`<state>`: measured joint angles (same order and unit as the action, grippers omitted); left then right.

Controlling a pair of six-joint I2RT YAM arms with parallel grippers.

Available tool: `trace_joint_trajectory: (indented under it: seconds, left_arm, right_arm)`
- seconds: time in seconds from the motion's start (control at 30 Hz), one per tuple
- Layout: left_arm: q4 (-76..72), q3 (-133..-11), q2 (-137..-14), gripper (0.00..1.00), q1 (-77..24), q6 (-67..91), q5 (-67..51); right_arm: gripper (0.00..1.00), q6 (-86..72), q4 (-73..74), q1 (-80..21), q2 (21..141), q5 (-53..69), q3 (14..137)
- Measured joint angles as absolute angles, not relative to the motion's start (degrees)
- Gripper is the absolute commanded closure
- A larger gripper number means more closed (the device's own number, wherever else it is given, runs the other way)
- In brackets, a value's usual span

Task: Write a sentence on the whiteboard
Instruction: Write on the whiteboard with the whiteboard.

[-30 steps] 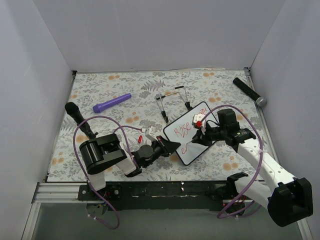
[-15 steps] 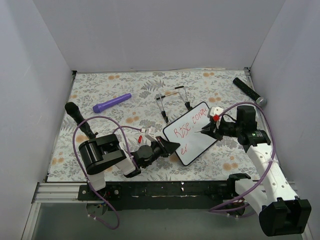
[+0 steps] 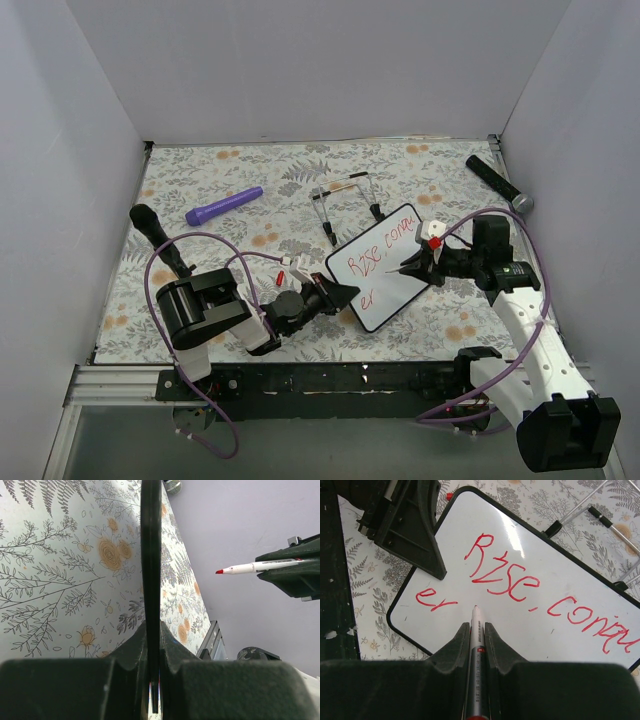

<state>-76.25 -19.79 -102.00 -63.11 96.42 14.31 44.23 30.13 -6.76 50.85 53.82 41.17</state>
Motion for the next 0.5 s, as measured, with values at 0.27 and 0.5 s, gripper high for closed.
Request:
trace_joint_trajectory:
  seconds: [0.27, 0.5]
  left_arm:
    - [-76.38, -19.53, -101.89, 1.00, -63.11, 96.27, 14.15]
    - [-76.40, -19.53, -101.89, 1.00, -63.11, 96.25, 14.13]
  right_arm:
    - [0.99, 47.64, 31.81, -6.76, 50.83, 57.08, 40.71]
    - [0.99, 48.53, 32.62, -6.76, 50.89, 57.19, 40.27]
